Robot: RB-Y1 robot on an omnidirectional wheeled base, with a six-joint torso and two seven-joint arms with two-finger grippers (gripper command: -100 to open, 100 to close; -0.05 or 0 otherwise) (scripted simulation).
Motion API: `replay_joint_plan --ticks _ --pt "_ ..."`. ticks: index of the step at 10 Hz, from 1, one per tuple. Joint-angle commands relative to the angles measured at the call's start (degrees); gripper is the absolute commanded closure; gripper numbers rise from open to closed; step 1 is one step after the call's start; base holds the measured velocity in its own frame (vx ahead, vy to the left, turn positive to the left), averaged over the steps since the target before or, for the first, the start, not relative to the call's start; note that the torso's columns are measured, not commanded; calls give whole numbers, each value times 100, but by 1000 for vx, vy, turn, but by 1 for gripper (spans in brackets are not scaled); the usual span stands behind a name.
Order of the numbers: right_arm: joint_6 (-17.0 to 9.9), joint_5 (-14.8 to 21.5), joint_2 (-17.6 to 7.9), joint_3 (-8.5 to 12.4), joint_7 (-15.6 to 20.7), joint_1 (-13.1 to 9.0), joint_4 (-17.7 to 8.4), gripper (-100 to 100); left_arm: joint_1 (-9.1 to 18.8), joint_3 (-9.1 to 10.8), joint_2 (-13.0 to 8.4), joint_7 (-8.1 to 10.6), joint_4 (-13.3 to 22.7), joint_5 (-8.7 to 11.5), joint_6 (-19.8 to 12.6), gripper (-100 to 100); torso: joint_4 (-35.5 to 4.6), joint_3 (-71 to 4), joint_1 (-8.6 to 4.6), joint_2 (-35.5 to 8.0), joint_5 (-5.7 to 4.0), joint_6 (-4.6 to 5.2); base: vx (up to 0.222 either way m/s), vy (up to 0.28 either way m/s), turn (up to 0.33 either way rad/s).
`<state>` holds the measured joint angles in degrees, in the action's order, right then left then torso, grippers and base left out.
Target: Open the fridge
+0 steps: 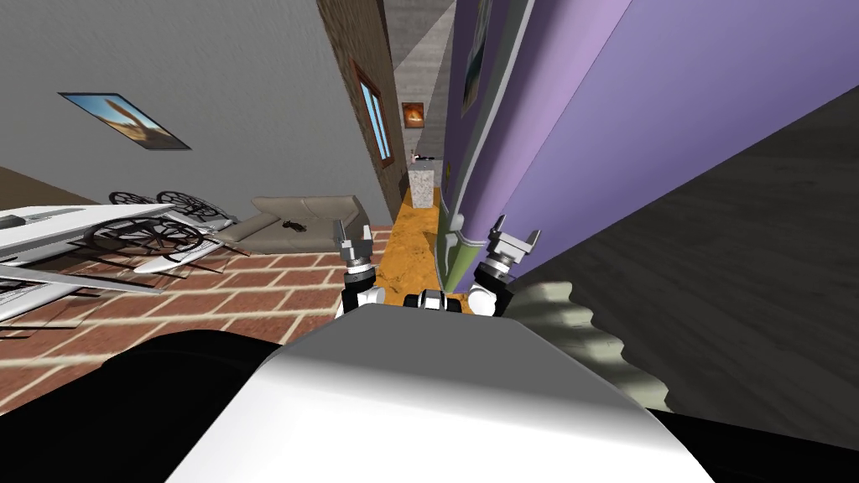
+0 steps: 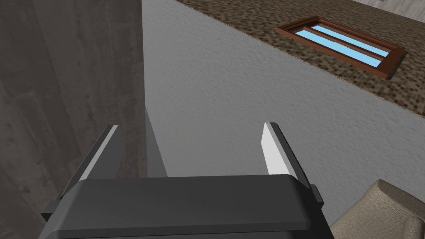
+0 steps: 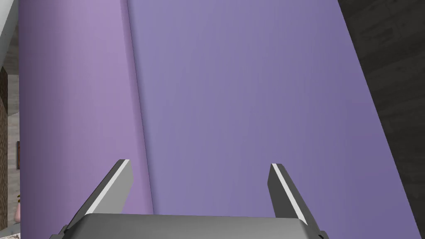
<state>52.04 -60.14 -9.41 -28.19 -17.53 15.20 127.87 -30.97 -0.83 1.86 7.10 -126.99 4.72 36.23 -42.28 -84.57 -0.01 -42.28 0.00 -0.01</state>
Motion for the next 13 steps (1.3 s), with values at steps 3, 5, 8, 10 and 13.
replay_joint_plan --ticks 3,5,8,10,13 --pt "180 -815 95 -411 -242 -202 -46 -100 0 0 0 0 0 0 0 0 0 0 2 -1 1 2 7 -21 90" --pt "248 -1173 130 -564 -338 -290 -78 -100 0 0 0 0 0 0 0 0 5 -2 -1 4 -2 0 2 -22 84" --pt "314 -1657 163 -714 -431 -375 -112 -100 0 0 0 0 0 0 0 0 27 -32 -1 51 -4 -8 0 -21 67" --pt "377 -1973 192 -858 -521 -458 -144 -100 0 0 0 0 0 0 0 0 42 -46 -7 75 -9 -11 0 -16 86" --pt "497 -2466 242 -1132 -691 -615 -205 -100 0 0 0 0 0 0 0 0 61 -64 -19 105 -16 -8 1 -20 78"
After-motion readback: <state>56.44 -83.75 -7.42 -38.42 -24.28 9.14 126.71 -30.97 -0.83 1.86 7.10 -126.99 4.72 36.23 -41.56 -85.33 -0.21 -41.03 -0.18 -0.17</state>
